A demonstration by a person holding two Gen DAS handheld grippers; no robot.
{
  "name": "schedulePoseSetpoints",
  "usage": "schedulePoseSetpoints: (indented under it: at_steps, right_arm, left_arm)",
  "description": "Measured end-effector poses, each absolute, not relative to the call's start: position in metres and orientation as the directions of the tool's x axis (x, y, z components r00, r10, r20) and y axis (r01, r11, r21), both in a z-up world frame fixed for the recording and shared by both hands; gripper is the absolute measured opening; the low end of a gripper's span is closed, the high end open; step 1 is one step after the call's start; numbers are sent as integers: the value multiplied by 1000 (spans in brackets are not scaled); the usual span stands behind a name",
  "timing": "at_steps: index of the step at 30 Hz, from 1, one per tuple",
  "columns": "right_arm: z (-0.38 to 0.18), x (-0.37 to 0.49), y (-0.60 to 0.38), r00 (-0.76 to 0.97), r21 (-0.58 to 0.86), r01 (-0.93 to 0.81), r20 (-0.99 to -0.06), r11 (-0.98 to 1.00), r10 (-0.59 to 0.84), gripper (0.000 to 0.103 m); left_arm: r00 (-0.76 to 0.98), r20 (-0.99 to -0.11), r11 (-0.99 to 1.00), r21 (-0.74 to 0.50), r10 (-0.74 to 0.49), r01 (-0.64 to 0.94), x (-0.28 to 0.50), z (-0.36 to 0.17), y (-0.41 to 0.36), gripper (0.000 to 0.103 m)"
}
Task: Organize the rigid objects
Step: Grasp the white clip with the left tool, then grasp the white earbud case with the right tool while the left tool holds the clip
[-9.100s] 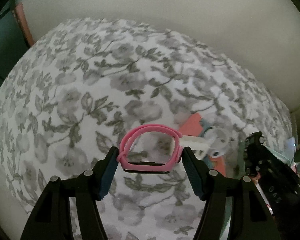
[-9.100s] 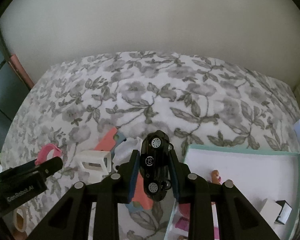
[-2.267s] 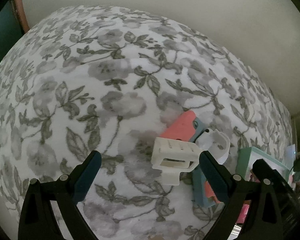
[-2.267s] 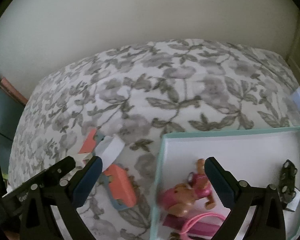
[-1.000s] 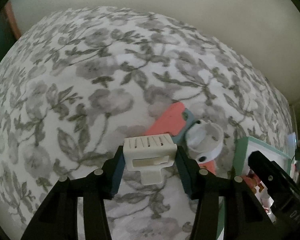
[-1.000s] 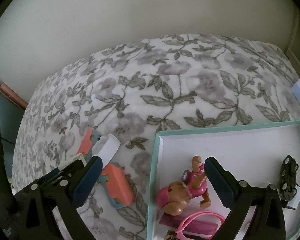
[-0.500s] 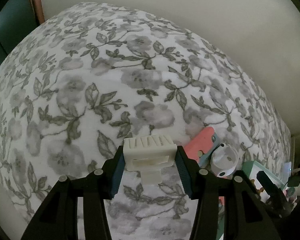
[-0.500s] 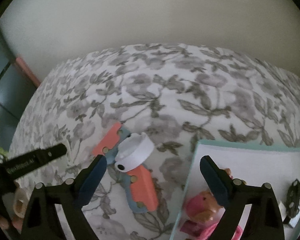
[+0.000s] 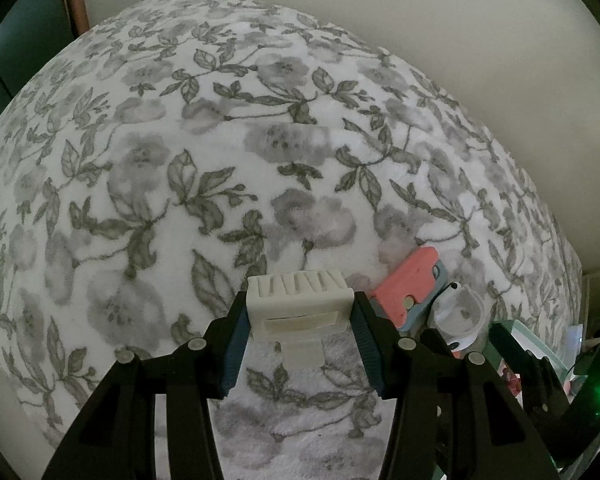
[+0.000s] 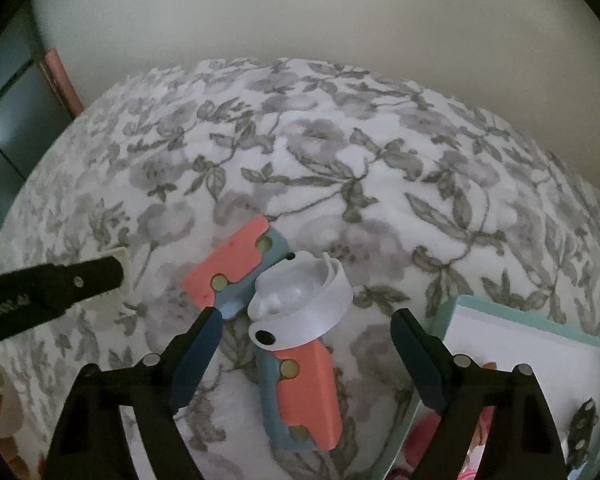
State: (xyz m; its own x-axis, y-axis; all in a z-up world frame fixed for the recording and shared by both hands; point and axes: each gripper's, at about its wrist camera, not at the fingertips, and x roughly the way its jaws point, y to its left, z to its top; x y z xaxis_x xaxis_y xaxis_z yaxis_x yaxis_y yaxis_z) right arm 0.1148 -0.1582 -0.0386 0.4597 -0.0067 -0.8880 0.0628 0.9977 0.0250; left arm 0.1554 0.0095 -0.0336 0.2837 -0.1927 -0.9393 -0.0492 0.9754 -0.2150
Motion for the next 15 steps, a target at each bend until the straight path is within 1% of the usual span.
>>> schedulePoseSetpoints:
  at_steps: [5, 7, 8, 9, 10, 15]
  right_arm:
    - [-43, 119, -154, 458, 11, 49, -889, 999, -12, 81]
    - [-45, 120, -153, 457, 9, 41, -889, 999, -11, 72]
    - [-45, 120, -153, 459, 7, 42, -888, 999, -13, 69]
    - [-45, 121, -152, 461, 5, 42, -887, 999, -15, 62]
    - [-46, 120, -153, 462, 8, 42, -887, 999, -12, 59]
    - [-43, 119, -157, 475, 30, 58, -880, 998, -1, 59]
  left_arm:
    - [278, -941, 976, -211, -190, -48, 156, -36, 8, 52]
    - [277, -942, 977, -210, -189, -47, 156, -37, 8, 52]
    - [278, -942, 977, -209, -188, -47, 156, -37, 8, 52]
    - [278, -942, 977, -210, -189, -47, 156, -37, 8, 52]
    - [278, -942, 977, -210, -189, -48, 156, -37, 8, 52]
    - [278, -941, 976, -211, -191, -46, 156, -37, 8, 52]
